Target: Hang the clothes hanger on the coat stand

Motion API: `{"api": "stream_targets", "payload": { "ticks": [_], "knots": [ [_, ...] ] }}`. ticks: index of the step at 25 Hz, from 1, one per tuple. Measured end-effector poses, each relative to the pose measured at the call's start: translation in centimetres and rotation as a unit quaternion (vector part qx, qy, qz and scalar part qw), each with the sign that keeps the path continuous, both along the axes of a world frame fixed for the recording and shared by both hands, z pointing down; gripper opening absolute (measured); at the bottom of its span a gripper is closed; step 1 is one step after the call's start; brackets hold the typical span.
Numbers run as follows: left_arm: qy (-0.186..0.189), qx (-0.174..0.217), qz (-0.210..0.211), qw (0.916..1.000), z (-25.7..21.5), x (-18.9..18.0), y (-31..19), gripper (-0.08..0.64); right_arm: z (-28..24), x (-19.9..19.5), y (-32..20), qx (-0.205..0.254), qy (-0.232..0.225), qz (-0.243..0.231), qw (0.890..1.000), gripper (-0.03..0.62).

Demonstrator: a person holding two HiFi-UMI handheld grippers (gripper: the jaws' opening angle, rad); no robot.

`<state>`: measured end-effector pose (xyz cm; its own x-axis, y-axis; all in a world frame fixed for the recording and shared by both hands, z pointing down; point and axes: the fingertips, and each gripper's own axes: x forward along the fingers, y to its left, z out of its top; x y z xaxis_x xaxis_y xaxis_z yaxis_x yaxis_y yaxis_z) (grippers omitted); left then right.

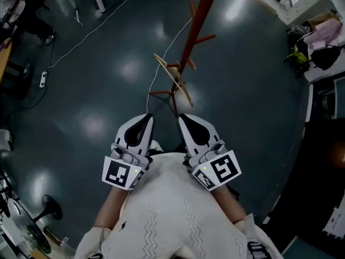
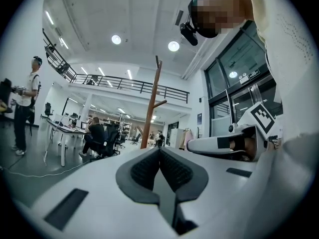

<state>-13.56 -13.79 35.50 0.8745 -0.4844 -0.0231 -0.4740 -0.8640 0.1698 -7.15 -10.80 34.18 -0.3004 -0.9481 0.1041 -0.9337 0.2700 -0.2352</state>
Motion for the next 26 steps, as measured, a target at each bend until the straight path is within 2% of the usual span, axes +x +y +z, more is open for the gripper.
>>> {"api": "stream_targets", "payload": {
  "ticks": [8,18,26],
  "knots": [
    [-0.011,-0.001,0.007,0.9999,0.7,-0.1,0.0,0.012,1.7,-0.3,0.6,-0.023,0.013,-0.001,1.000,0.020],
    [-0.019,0.002,0.014,0.9997,0.9,0.0,0.2,0.012,1.9,-0.6,0.5,-0.023,0.013,-0.005,1.000,0.020],
    [-0.015,0.003,-0.009,0.9998,1.0,-1.2,-0.7,0.012,2.4,-0.7,0.4,-0.032,0.014,-0.005,0.999,0.020]
  ]
}}
